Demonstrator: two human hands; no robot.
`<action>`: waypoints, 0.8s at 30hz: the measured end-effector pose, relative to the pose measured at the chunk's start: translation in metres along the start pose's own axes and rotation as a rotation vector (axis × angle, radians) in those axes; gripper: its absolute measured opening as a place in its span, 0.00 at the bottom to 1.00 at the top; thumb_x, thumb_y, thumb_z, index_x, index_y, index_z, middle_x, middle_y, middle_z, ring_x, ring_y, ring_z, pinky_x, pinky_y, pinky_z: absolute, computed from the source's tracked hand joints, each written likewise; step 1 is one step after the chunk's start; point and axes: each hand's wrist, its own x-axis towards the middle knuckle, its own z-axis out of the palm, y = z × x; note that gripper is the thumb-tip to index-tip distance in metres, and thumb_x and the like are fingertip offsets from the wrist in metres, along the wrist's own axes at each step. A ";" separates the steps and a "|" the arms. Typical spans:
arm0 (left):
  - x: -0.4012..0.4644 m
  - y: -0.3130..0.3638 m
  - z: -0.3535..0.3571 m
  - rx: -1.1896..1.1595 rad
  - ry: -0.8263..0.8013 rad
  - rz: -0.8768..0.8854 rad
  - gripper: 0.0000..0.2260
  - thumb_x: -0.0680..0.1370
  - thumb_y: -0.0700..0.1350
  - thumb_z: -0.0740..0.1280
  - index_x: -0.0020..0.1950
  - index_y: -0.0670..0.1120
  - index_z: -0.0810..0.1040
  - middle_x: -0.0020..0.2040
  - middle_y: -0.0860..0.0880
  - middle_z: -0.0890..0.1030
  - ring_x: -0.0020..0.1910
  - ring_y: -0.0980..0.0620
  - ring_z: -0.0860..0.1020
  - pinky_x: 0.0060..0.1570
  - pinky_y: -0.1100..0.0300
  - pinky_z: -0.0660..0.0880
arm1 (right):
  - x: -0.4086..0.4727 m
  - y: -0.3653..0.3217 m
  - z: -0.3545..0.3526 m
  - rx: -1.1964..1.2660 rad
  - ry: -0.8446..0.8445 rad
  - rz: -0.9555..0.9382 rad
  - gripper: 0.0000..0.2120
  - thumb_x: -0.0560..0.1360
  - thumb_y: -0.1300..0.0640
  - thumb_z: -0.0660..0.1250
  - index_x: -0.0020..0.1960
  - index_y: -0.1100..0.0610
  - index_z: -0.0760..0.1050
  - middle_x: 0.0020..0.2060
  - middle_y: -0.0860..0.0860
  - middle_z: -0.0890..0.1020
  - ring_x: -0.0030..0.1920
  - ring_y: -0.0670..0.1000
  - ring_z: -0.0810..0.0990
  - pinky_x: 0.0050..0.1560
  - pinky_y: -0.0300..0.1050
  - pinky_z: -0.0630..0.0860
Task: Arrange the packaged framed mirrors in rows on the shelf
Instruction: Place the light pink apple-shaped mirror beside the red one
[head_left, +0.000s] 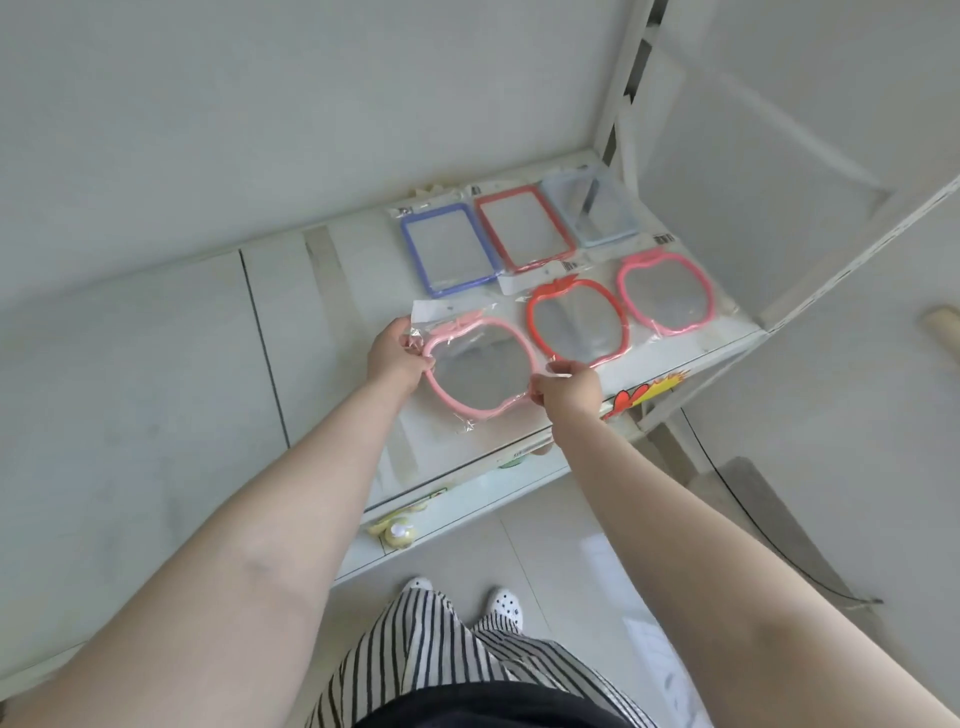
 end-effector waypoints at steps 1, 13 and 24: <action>0.004 -0.003 0.002 0.002 0.002 -0.008 0.27 0.69 0.26 0.66 0.65 0.45 0.74 0.38 0.52 0.73 0.43 0.48 0.75 0.48 0.54 0.78 | 0.003 0.002 0.002 0.004 0.011 0.001 0.17 0.66 0.65 0.68 0.55 0.57 0.77 0.42 0.57 0.84 0.43 0.58 0.83 0.51 0.50 0.81; 0.024 -0.018 0.011 0.022 -0.015 -0.048 0.31 0.70 0.29 0.69 0.70 0.46 0.70 0.44 0.50 0.74 0.45 0.48 0.77 0.51 0.55 0.78 | 0.013 0.011 -0.005 -0.183 0.066 -0.010 0.21 0.68 0.53 0.71 0.58 0.53 0.69 0.55 0.51 0.76 0.50 0.55 0.78 0.55 0.52 0.76; -0.004 -0.017 0.027 0.580 0.046 0.213 0.43 0.70 0.50 0.75 0.78 0.47 0.54 0.78 0.44 0.51 0.75 0.41 0.55 0.73 0.53 0.58 | 0.007 0.008 0.011 -0.296 0.147 0.022 0.33 0.63 0.48 0.76 0.60 0.55 0.64 0.58 0.53 0.75 0.59 0.58 0.76 0.57 0.59 0.76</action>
